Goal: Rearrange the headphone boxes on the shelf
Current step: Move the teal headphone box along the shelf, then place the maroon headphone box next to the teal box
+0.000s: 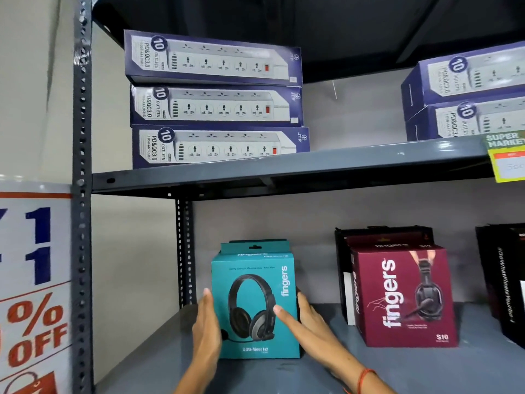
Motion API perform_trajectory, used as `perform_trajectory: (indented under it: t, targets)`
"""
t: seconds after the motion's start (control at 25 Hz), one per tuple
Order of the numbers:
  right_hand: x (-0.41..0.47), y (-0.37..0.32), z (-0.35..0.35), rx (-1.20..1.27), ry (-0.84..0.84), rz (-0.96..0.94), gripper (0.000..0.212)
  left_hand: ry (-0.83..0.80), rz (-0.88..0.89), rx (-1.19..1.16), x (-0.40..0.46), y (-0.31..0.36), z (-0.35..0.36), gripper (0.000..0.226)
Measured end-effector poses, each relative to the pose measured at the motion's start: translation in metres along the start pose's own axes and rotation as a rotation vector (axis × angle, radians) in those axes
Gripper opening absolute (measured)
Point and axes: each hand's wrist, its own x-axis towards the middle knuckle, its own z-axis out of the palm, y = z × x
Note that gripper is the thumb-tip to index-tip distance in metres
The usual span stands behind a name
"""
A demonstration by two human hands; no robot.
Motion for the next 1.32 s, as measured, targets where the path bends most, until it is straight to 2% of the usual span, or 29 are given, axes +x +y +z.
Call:
perform_trajectory:
  t: [0.12, 0.2, 0.28, 0.36, 0.44, 0.48, 0.56, 0.64, 0.72, 0.84, 0.96, 1.04, 1.2, 1.32]
  targets:
    - [-0.005, -0.002, -0.004, -0.017, -0.004, 0.007, 0.089, 0.108, 0.147, 0.069, 0.004, -0.005, 0.005, 0.066]
    - [-0.011, -0.003, -0.016, -0.046, 0.069, -0.01, 0.094, 0.251, 0.408, 0.185, 0.003, -0.002, 0.015, 0.072]
    - [-0.016, -0.01, -0.039, -0.032, 0.216, -0.106, 0.089, 0.287, 0.684, 0.234, -0.006, 0.013, 0.039, 0.073]
    - [-0.024, -0.019, -0.073, -0.021, 0.418, -0.209, 0.083, 0.19, 0.884, 0.219, -0.027, 0.031, 0.075, 0.067]
    - [-0.034, -0.024, -0.115, -0.032, 0.626, -0.279, 0.077, 0.0, 0.948, 0.173, -0.051, 0.046, 0.117, 0.062]
    - [-0.038, -0.023, -0.137, -0.031, 0.713, -0.283, 0.077, -0.11, 0.923, 0.172, -0.061, 0.049, 0.139, 0.059]
    - [-0.045, -0.006, -0.175, -0.017, 0.819, -0.222, 0.076, -0.315, 0.756, 0.213, -0.079, 0.044, 0.177, 0.058]
    - [-0.048, 0.022, -0.206, -0.006, 0.803, -0.082, 0.077, -0.456, 0.443, 0.214, -0.083, 0.027, 0.208, 0.064]
    - [-0.047, 0.055, -0.224, 0.039, 0.733, 0.068, 0.08, -0.475, 0.218, 0.193, -0.081, 0.006, 0.226, 0.07]
    - [-0.039, 0.093, -0.242, 0.183, 0.55, 0.206, 0.081, -0.405, 0.09, 0.144, -0.084, -0.012, 0.246, 0.066]
    - [-0.032, 0.114, -0.249, 0.19, 0.406, 0.205, 0.105, -0.367, 0.053, 0.073, -0.103, -0.012, 0.253, 0.053]
    - [-0.031, 0.114, -0.254, 0.125, 0.359, 0.164, 0.107, -0.307, 0.044, 0.077, -0.11, -0.013, 0.255, 0.065]
    - [-0.041, 0.084, -0.278, -0.023, 0.345, 0.086, 0.108, -0.094, 0.133, 0.382, -0.121, 0.014, 0.241, 0.082]
    - [-0.052, 0.051, -0.291, -0.09, 0.382, 0.068, 0.106, -0.029, 0.2, 0.493, -0.137, 0.044, 0.221, 0.093]
